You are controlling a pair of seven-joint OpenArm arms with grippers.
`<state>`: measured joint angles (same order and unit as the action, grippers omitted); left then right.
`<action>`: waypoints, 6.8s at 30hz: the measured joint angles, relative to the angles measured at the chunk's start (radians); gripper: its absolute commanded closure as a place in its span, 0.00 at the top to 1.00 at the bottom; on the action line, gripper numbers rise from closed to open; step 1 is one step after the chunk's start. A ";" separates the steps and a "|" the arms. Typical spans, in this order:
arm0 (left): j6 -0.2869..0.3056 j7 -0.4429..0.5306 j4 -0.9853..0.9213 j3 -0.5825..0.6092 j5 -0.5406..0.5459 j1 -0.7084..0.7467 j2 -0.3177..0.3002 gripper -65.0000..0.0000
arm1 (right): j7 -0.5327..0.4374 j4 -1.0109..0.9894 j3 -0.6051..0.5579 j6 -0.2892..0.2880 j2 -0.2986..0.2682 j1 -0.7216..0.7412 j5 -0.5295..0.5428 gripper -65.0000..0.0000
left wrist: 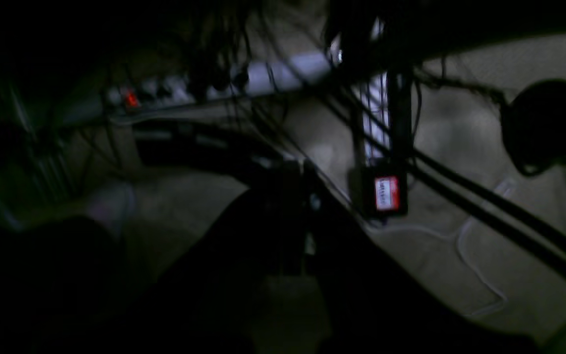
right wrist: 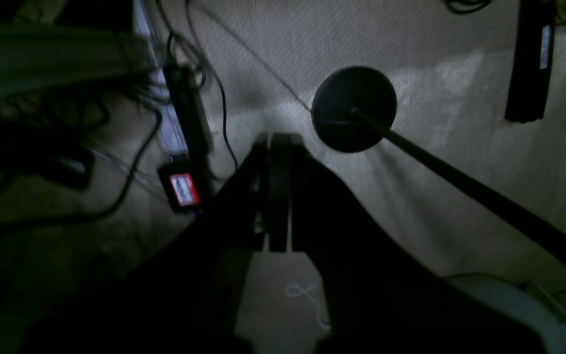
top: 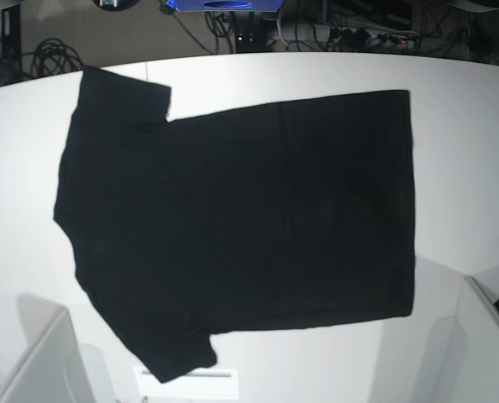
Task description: Fold the T-shirt properly
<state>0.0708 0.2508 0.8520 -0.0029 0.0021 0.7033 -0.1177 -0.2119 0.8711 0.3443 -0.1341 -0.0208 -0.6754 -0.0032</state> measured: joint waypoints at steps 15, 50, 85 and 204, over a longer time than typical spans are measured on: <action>0.008 -0.008 0.438 -0.016 0.000 0.262 -0.037 0.00 | 0.013 0.363 0.178 -0.005 0.081 -0.124 0.001 0.00; 0.008 -0.029 0.912 -0.277 0.282 0.284 -0.067 0.38 | 0.937 1.105 0.481 -0.441 0.111 0.343 0.001 0.66; 0.200 -0.285 0.882 -0.446 0.616 0.150 -0.082 0.55 | 1.430 0.993 0.653 -0.563 0.134 0.528 0.370 0.67; 0.199 -0.621 1.126 -0.472 0.630 0.083 -0.019 0.00 | 1.469 1.118 0.476 -0.563 0.079 0.435 0.371 0.00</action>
<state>0.2699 -0.3702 1.9778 -0.4751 0.6319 0.7860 -0.1371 1.2572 1.9896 0.8204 -0.6971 0.0578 -0.2409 0.3676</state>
